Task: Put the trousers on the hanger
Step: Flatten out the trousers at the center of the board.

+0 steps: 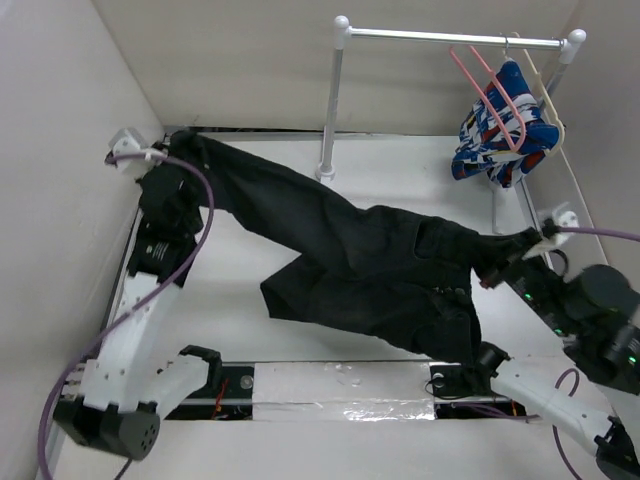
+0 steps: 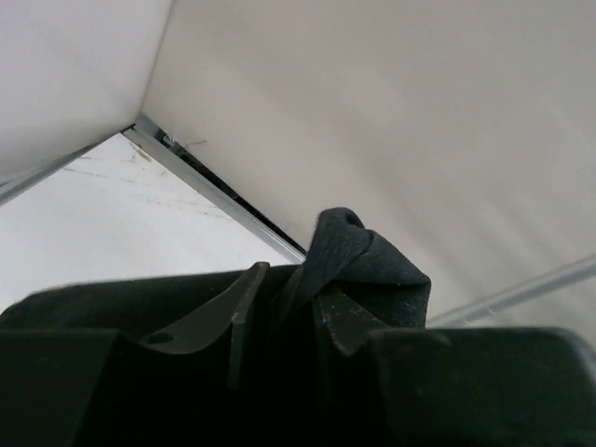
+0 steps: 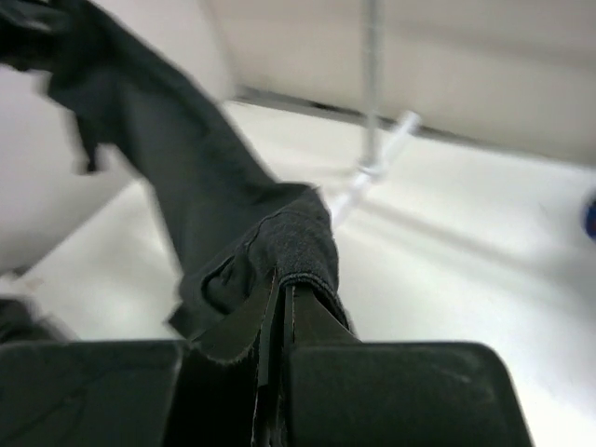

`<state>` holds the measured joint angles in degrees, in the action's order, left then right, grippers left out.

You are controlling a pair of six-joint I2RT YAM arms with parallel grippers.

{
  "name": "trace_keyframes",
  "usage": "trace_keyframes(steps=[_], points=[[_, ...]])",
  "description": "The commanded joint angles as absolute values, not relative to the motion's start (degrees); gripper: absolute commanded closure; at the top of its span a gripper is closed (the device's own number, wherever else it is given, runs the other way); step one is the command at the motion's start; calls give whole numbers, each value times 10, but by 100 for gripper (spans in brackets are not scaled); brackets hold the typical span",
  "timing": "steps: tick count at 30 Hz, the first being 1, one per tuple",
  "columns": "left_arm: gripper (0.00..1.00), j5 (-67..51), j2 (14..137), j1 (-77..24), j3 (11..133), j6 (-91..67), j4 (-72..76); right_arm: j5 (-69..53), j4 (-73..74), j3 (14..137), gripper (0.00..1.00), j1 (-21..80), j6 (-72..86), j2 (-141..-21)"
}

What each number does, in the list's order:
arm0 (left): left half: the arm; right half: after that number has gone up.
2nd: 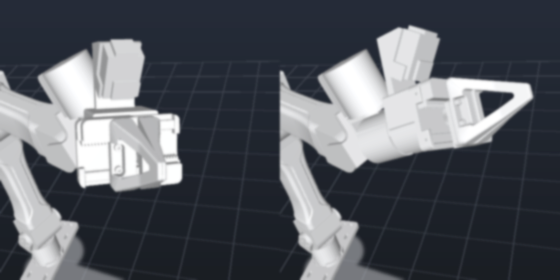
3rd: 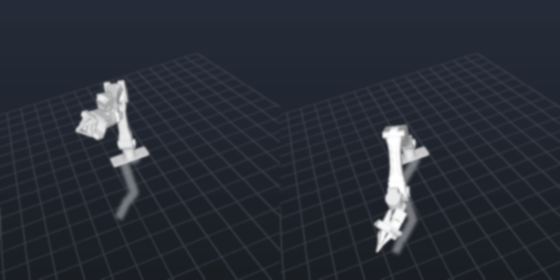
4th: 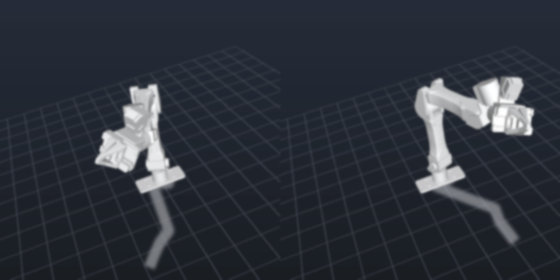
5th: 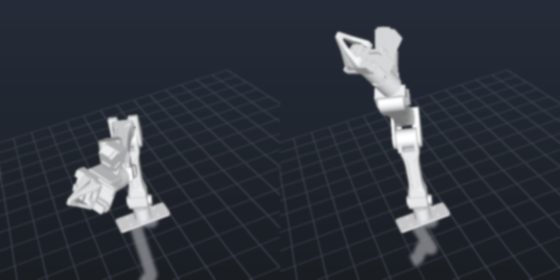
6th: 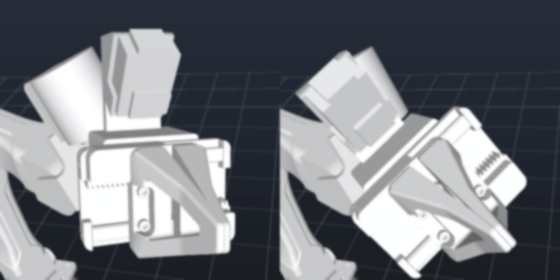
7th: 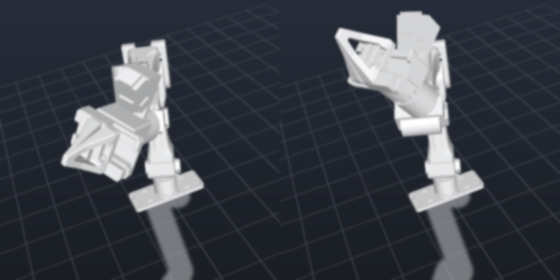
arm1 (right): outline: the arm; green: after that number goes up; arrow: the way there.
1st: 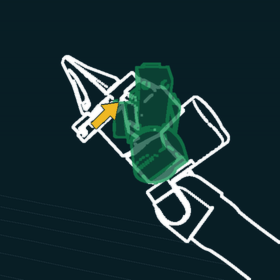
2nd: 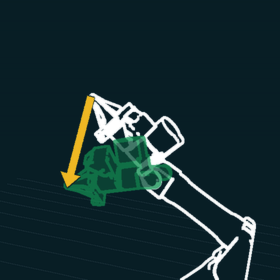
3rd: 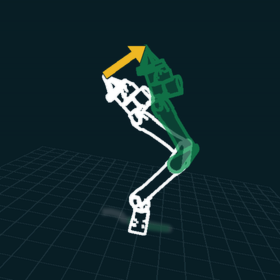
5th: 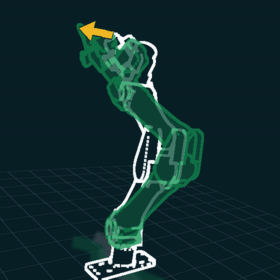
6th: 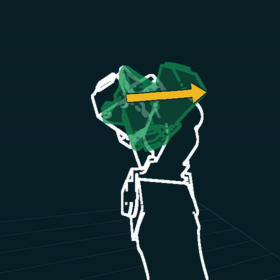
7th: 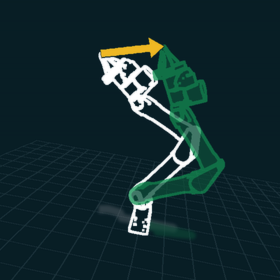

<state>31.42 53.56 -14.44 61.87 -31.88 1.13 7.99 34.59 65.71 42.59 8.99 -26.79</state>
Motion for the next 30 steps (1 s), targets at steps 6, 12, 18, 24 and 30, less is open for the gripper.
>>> trace_keyframes(steps=[6, 12, 18, 24, 30], points=[[69, 211, 851, -184, 789, -257, -40, 319, 230, 536, 100, 259, 130, -450], [34, 222, 794, -245, 668, -273, 42, 173, 99, 491, 88, 17, 125, -473], [34, 262, 755, -243, 561, -314, 31, 42, 124, 506, 5, 19, 111, -527], [36, 224, 742, -180, 423, -377, 137, 4, 84, 457, 99, 144, 111, -488], [36, 190, 849, -107, 503, -402, 131, -20, 80, 417, 98, 322, 81, -461]])
